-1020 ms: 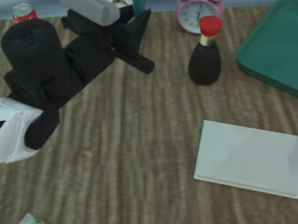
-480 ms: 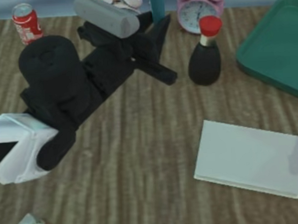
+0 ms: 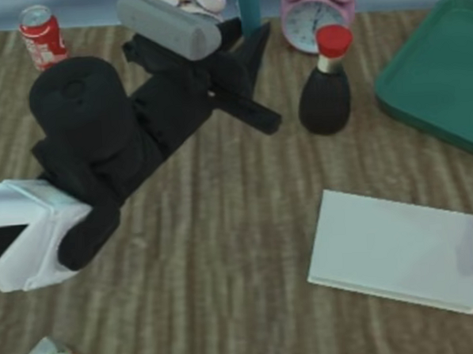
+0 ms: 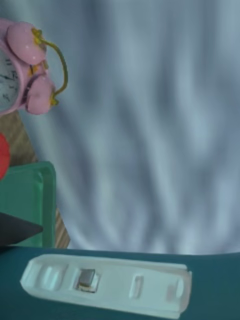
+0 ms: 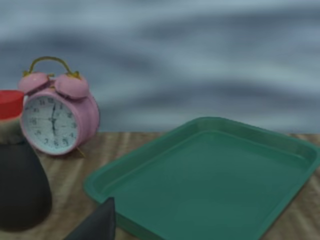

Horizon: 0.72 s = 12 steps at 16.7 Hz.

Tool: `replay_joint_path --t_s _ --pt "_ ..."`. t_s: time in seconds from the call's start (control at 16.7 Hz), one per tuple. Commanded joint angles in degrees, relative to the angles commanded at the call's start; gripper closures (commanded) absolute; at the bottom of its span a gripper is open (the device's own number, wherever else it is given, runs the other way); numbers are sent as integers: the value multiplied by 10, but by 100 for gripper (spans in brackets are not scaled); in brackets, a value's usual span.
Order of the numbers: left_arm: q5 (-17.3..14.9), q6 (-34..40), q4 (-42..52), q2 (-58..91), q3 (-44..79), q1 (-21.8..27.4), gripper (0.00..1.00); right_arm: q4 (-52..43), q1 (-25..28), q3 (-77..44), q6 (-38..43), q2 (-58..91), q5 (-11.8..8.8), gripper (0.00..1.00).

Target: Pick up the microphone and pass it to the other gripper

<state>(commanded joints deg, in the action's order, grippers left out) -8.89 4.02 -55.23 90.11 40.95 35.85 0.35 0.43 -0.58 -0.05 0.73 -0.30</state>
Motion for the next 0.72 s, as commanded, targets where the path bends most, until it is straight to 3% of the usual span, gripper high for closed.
replay_joint_path --t_s 0.24,0.72 --pt "0 0 0 0 0 0 100 37 43 -61 -5 86 -29 0" --pt "0 0 0 0 0 0 100 156 185 -264 -22 441 -123 0"
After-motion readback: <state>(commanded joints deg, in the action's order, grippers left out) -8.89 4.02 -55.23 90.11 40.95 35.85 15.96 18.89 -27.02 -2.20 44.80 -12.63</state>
